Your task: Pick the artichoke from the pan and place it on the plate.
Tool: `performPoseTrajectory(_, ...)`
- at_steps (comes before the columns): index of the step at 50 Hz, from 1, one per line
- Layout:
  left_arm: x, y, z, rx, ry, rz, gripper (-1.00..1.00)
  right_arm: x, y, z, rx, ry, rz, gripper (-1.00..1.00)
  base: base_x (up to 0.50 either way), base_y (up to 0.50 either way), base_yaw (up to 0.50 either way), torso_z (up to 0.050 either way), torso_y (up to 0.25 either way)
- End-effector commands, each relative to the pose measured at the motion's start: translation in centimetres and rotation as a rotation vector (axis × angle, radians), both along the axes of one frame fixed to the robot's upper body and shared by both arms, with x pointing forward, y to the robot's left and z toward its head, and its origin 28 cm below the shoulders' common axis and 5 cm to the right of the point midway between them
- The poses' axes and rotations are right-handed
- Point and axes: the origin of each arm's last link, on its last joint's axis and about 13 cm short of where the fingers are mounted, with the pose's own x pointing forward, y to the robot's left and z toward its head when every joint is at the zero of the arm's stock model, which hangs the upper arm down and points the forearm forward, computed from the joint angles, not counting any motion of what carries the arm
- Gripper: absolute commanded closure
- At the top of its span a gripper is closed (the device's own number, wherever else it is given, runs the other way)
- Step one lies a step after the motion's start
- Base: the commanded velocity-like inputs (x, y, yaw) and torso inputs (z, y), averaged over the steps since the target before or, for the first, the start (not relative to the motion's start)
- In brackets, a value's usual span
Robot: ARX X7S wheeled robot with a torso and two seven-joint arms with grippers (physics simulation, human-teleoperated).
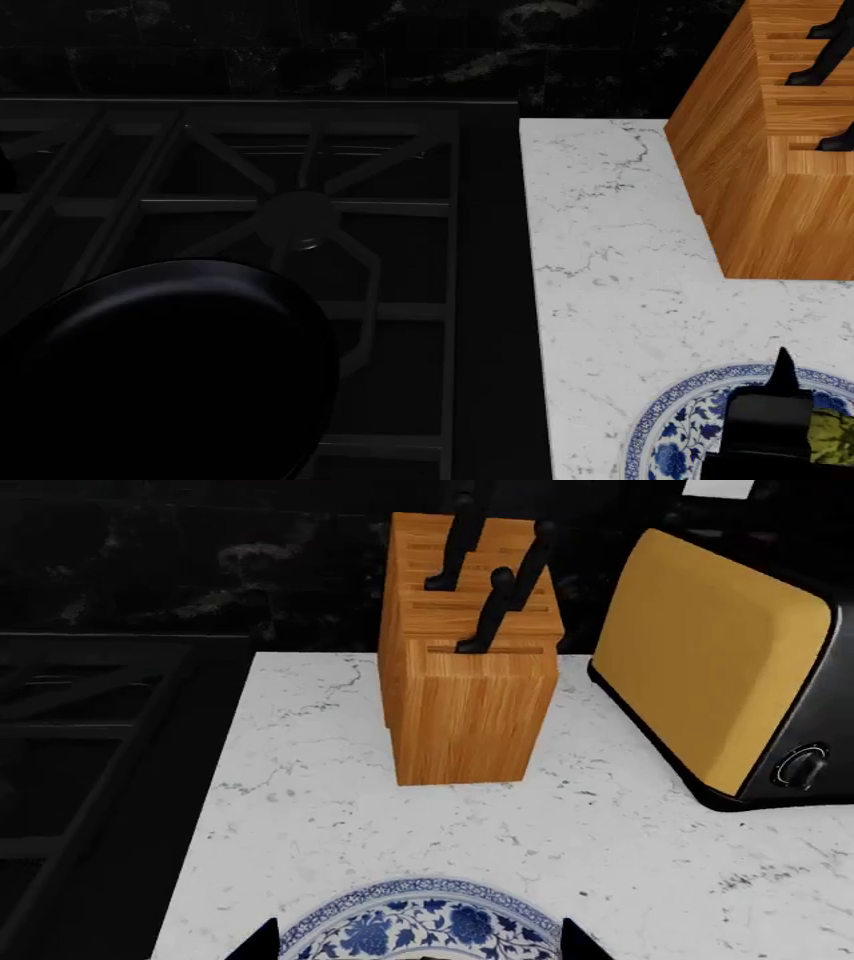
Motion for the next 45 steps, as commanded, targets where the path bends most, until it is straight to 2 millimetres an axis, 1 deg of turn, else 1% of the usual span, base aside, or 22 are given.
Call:
performPoseTrajectory(1,0.4,0.3,-0.6,-0.015,-0.007,-0.008,-1.0,-1.0,0.6,2.2,-0.001,-0.102,0.004,-1.0,0.0,0.0,0.0,0.0,0.0)
performPoseTrajectory(12,0.2,0.4,-0.5,-0.022,-0.009,-0.005,-1.0,-2.1,1.1,3.9,-0.031,-0.144,0.015,-1.0,0.0,0.0,0.0,0.0,0.0)
performPoseTrajectory(18,0.3,0.4,-0.5,-0.021,-0.01,-0.007,-1.0,-3.2,1.4,4.9,-0.045,-0.171,0.013,-1.0,0.0,0.0,0.0,0.0,0.0)
performPoseTrajectory(22,0.3,0.4,-0.6,-0.022,-0.01,-0.01,-1.0,-4.3,1.6,5.8,-0.07,-0.204,0.009,-1.0,0.0,0.0,0.0,0.0,0.0)
performPoseTrajectory(29,0.1,0.2,-0.3,-0.017,-0.013,-0.014,-1.0,-5.5,1.6,6.6,-0.118,-0.262,0.048,-1.0,0.0,0.0,0.0,0.0,0.0)
performPoseTrajectory(30,0.0,0.3,-0.3,-0.016,-0.013,-0.012,-1.0,-5.0,1.5,6.0,-0.078,-0.12,0.07,-1.0,0.0,0.0,0.0,0.0,0.0)
performPoseTrajectory(31,0.0,0.3,-0.3,-0.016,-0.014,-0.011,-1.0,-4.2,2.3,5.8,-0.073,-0.106,0.068,-1.0,0.0,0.0,0.0,0.0,0.0)
performPoseTrajectory(34,0.0,0.3,-0.4,-0.02,-0.012,-0.008,-1.0,-4.1,3.5,7.1,-0.152,-0.161,0.09,-1.0,0.0,0.0,0.0,0.0,0.0)
performPoseTrajectory(35,0.0,0.3,-0.4,-0.02,-0.011,-0.008,-1.0,-5.0,3.6,8.4,-0.155,-0.289,0.083,-1.0,0.0,0.0,0.0,0.0,0.0)
performPoseTrajectory(41,0.0,0.4,-0.7,-0.022,-0.009,-0.008,-1.0,-5.0,4.3,8.5,-0.177,-0.306,0.117,-1.0,0.0,0.0,0.0,0.0,0.0)
performPoseTrajectory(43,0.0,0.4,-0.7,-0.024,-0.006,-0.009,-1.0,-4.7,4.7,8.2,-0.186,-0.306,0.138,-1.0,0.0,0.0,0.0,0.0,0.0)
performPoseTrajectory(45,0.0,0.4,-0.7,-0.021,-0.006,-0.01,-1.0,-4.6,4.9,8.4,-0.193,-0.318,0.149,-1.0,0.0,0.0,0.0,0.0,0.0)
